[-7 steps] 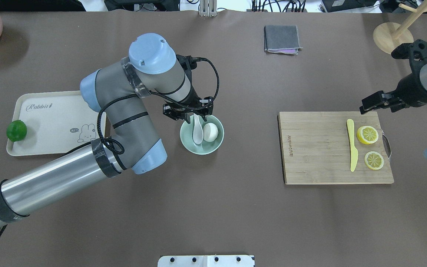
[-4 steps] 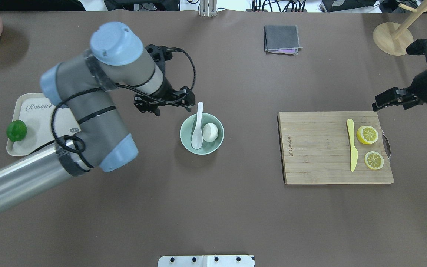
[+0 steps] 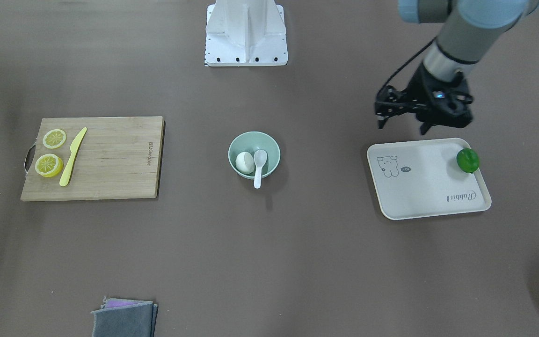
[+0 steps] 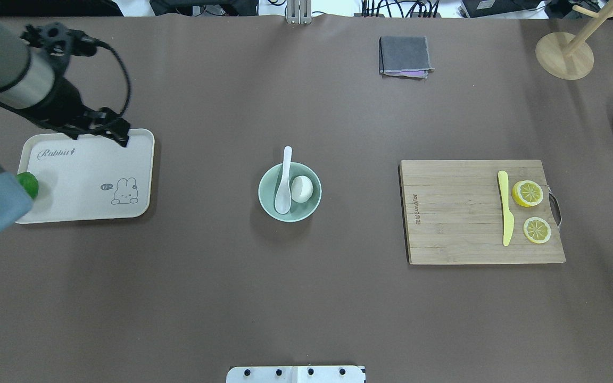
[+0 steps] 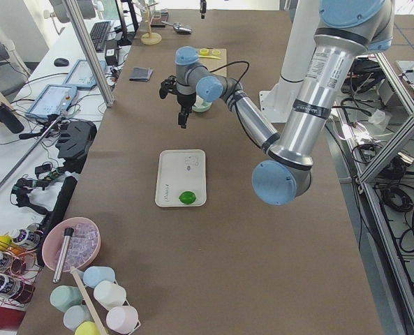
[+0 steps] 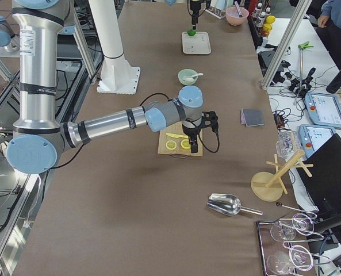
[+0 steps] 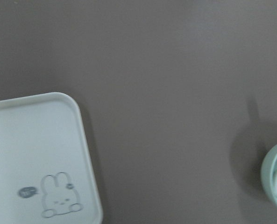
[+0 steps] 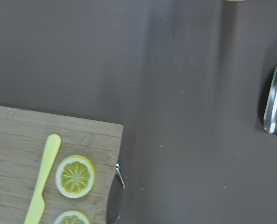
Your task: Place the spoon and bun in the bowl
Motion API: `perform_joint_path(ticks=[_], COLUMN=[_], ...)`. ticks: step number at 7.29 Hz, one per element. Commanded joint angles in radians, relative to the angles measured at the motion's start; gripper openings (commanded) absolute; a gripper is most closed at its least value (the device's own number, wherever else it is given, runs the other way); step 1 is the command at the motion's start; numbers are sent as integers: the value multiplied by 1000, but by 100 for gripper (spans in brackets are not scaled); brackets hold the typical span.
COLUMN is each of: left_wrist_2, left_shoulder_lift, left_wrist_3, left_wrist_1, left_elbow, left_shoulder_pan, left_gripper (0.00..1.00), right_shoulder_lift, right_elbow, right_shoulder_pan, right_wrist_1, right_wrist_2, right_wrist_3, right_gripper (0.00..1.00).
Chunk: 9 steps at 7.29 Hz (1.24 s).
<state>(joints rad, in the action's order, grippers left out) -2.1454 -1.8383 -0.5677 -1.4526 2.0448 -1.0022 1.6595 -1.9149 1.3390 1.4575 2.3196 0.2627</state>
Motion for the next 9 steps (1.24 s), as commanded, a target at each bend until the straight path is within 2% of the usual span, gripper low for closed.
perform_joint_path(ticks=[1, 2, 3, 4, 6, 9], left_wrist_2=[-7, -58, -124, -142, -142, -139], left_shoulder_lift=[239, 317, 380, 443, 485, 478], left_wrist_3=[505, 704, 785, 793, 793, 792], left_wrist_1=[17, 17, 6, -9, -8, -14], left_elbow=[38, 16, -20, -35, -41, -43], left_shoulder_pan=[-282, -380, -468, -504, -552, -569], left_gripper=[98, 98, 98, 98, 98, 98], right_shoulder_lift=[-1, 0, 3, -1, -10, -47], right_elbow=[13, 20, 27, 40, 47, 89], right_shoulder_pan=[135, 167, 178, 178, 177, 175], right_wrist_1=[179, 201, 199, 199, 196, 193], right_wrist_2=[12, 14, 11, 3, -5, -6], right_wrist_3=[-260, -266, -267, -267, -267, -267], right_gripper=[100, 100, 100, 100, 100, 100])
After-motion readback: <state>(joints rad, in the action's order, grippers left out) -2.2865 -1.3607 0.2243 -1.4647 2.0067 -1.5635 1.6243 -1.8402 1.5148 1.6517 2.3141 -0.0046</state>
